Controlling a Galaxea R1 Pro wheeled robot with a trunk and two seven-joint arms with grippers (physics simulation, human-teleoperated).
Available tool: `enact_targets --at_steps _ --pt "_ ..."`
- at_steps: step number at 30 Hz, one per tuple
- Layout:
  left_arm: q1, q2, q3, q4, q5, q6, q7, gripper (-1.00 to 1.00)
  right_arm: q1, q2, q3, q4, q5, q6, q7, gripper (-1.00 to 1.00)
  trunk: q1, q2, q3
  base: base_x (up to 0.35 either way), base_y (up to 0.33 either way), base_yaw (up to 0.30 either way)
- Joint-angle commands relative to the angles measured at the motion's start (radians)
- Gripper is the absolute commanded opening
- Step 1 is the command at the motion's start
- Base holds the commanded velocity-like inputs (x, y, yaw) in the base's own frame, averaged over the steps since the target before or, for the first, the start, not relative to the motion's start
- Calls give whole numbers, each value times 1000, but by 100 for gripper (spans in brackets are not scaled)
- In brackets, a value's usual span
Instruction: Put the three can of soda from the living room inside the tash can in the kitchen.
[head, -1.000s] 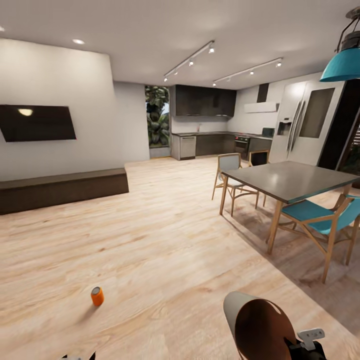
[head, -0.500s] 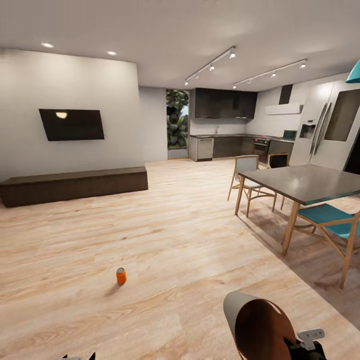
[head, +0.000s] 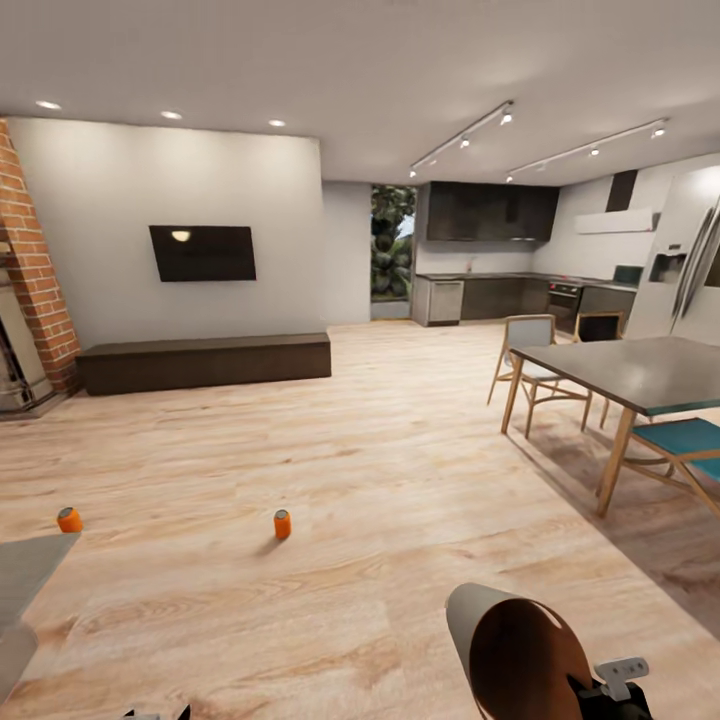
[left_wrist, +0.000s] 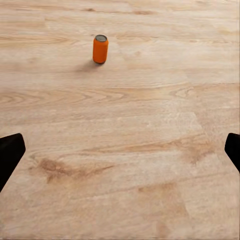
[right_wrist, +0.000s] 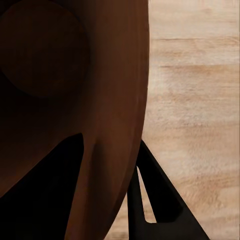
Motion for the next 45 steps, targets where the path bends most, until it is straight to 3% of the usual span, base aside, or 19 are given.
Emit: enact_targets --at_steps 1,12,32,34,39,45 --pt "0 0 0 0 0 1 1 100 -1 0 -8 -3 -7 0 1 -100 0 0 1 -138 0 178" --pt "0 0 0 1 0 7 2 100 -1 0 -9 -4 -8 3 1 -100 0 0 3 -12 0 62" --pt "0 0 0 7 0 8 2 100 -1 -2 -21 -6 -14 12 1 -100 0 0 -15 300 0 1" --pt "0 0 0 10 0 8 2 100 -1 -2 -22 -6 -16 32 0 -100 0 0 -15 308 0 0" --pt "-1 -1 1 14 -2 9 3 100 -5 -2 -23 -19 -16 205 -1 -100 0 0 -15 299 0 0" --pt "-1 -1 1 15 -3 10 4 100 -14 0 -20 -24 -10 296 -1 -100 0 0 -15 314 0 0"
